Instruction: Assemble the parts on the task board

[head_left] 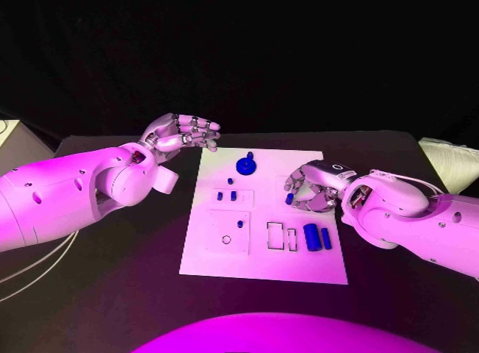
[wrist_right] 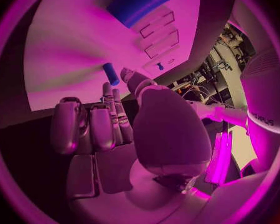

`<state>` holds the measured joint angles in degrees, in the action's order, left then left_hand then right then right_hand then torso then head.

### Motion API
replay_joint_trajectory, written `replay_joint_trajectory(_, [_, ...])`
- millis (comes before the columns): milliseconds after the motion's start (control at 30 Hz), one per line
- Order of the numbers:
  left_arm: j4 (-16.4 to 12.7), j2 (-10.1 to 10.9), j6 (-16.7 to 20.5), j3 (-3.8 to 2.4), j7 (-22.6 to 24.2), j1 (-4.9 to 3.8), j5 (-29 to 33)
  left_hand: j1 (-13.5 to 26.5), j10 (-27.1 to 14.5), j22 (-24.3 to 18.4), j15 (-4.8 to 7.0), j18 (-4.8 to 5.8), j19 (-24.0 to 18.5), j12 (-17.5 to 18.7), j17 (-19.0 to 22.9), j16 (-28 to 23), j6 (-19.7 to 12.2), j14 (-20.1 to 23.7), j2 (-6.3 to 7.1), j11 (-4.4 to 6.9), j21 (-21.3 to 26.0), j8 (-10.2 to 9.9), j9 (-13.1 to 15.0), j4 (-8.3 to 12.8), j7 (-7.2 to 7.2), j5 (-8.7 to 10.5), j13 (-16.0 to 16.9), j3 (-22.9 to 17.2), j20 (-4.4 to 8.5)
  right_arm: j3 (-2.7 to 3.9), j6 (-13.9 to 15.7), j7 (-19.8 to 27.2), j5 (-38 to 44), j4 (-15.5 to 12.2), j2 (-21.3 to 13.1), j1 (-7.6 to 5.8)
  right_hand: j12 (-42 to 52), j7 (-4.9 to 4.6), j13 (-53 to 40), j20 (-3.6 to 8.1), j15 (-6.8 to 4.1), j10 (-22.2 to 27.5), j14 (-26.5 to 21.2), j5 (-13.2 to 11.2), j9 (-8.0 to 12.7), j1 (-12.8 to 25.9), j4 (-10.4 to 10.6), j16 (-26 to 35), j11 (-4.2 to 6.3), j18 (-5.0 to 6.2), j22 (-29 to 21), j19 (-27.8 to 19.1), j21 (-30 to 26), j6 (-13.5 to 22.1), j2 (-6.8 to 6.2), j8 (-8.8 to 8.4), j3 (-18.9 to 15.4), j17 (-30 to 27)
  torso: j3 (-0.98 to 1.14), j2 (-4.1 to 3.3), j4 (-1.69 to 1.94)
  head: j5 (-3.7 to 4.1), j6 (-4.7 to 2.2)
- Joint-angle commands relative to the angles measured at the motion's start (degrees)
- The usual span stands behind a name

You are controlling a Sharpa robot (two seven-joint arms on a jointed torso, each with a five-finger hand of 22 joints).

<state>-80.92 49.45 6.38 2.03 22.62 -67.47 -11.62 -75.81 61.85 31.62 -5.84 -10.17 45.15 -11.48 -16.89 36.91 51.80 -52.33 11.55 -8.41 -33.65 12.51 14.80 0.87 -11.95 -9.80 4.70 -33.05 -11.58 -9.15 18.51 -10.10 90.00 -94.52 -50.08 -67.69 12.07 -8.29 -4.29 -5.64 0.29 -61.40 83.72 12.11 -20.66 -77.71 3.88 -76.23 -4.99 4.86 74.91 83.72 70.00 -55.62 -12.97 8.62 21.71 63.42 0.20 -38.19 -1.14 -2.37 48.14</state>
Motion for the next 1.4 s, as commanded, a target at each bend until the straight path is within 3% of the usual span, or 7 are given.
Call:
replay_joint_trajectory(33, [-0.12, -0.05, -0.88, -0.05, 0.53, 0.0, 0.34, -0.49, -0.05, -0.05, -0.08, 0.03, 0.21, 0.24, -0.08, -0.35, -0.06, -0.1, 0.01, -0.3, 0.32, -0.05, -0.05, 0.03, -0.25, 0.01, -0.09, 0.44, -0.22, -0.02, -0.21, -0.9, 2.55, 0.3, 0.45, 0.2, 0.18, -0.05, 0.12, -0.07, -0.21, -0.68, 1.02, -0.42, 0.08, -0.77, 0.1, -0.29, 0.02, -0.99, 5.6, 0.65, 0.48, -0.89, -0.06, 0.32, 1.34, 0.06, 0.02, 0.01, -0.04, 0.04, 0.12])
replay_joint_trajectory(533, [-0.16, 0.07, -0.87, -0.05, 0.46, 0.0, 0.34, -0.49, -0.03, -0.1, -0.08, 0.03, 0.21, 0.25, -0.11, -0.4, -0.05, -0.11, -0.04, -0.29, 0.42, -0.03, -0.07, -0.01, -0.24, -0.01, -0.1, 0.46, -0.23, -0.18, -0.7, -3.21, 5.67, 2.12, 2.49, 1.18, 0.09, 0.12, 0.4, 0.03, -0.31, -1.47, 1.06, -1.28, 0.12, -0.6, 1.54, -0.46, 0.13, -0.99, 5.75, 0.72, 0.45, -3.0, -0.07, 0.65, 5.49, 0.02, 0.0, -0.01, -0.02, 0.0, 0.17])
replay_joint_trajectory(600, [-0.17, 0.11, -0.85, -0.05, 0.44, 0.0, 0.34, -0.49, -0.03, -0.1, -0.08, 0.03, 0.21, 0.25, -0.11, -0.4, -0.05, -0.11, -0.04, -0.29, 0.42, -0.03, -0.07, -0.01, -0.24, -0.01, -0.1, 0.46, -0.23, -0.2, -0.62, -3.46, 6.23, 2.31, 2.72, 1.28, 0.08, 0.22, 0.41, 0.1, -0.38, -1.78, 1.08, -4.2, 0.08, -1.22, 1.46, -0.57, 0.25, -1.01, 5.83, 0.74, 0.51, -3.57, 0.07, 0.77, 7.39, 0.12, 0.02, -0.01, 0.0, 0.01, 0.22])
replay_joint_trajectory(833, [-0.2, 0.22, -0.81, -0.05, 0.34, 0.0, 0.34, -0.47, -0.01, -0.14, -0.07, 0.02, 0.22, 0.26, -0.14, -0.44, -0.03, -0.12, -0.1, -0.28, 0.49, -0.02, -0.08, -0.05, -0.24, -0.01, -0.1, 0.47, -0.24, -0.23, -0.13, -3.94, 6.99, 2.56, 3.21, 1.56, 1.02, 0.62, -0.03, 0.42, -0.84, -4.51, 1.17, -4.96, -0.52, -1.45, 1.34, -0.83, 0.85, -1.18, 6.43, 1.06, 1.5, -6.12, 0.31, 1.99, 10.47, 0.39, 0.03, -0.01, -0.05, -0.04, 0.34])
replay_joint_trajectory(1000, [-0.21, 0.25, -0.79, -0.05, 0.3, 0.0, 0.34, -0.47, -0.01, -0.14, -0.07, 0.02, 0.22, 0.26, -0.14, -0.44, -0.03, -0.12, -0.1, -0.28, 0.49, -0.02, -0.08, -0.05, -0.24, -0.01, -0.1, 0.47, -0.24, -0.23, 2.38, -4.41, 7.11, 2.39, 3.21, 1.69, 1.81, 1.44, -0.62, 0.99, -1.57, -7.09, 1.32, -5.01, -1.31, -1.6, 1.04, -1.12, 1.77, -1.48, 7.29, 1.56, 3.11, -8.07, 1.34, 3.27, 11.92, 0.76, 0.06, 0.01, -0.07, -0.07, 0.29])
replay_joint_trajectory(1133, [-0.21, 0.26, -0.78, -0.04, 0.28, 0.01, 0.34, -0.47, 0.01, -0.17, -0.07, 0.01, 0.24, 0.27, -0.16, -0.48, -0.02, -0.13, -0.18, -0.27, 0.55, 0.0, -0.1, -0.09, -0.23, -0.02, -0.1, 0.46, -0.25, -0.23, 5.47, -5.27, 7.11, 2.03, 3.01, 1.77, 2.56, 2.08, -1.42, 1.66, -2.33, -9.55, 1.43, -6.48, -2.53, -2.35, 0.03, -1.24, 2.66, -1.86, 8.31, 2.17, 5.11, -9.47, 2.51, 4.73, 12.93, 0.85, 0.06, 0.02, -0.05, -0.02, 0.32])
replay_joint_trajectory(1400, [-0.08, 0.26, -0.77, -0.04, 0.26, 0.04, 0.34, -0.47, 0.01, -0.17, -0.07, 0.01, 0.24, 0.27, -0.16, -0.48, -0.02, -0.13, -0.18, -0.27, 0.55, 0.0, -0.1, -0.09, -0.23, -0.02, -0.1, 0.46, -0.25, 0.06, 10.29, -6.51, 5.06, 0.07, 1.42, 1.58, 2.57, 2.2, -2.06, 2.05, -2.63, -10.68, 1.52, -7.13, -3.75, -2.35, -0.73, -1.35, 3.0, -2.18, 9.13, 2.64, 6.71, -9.24, 2.73, 5.6, 13.85, 0.99, 0.03, 0.09, -0.06, -0.05, 0.28])
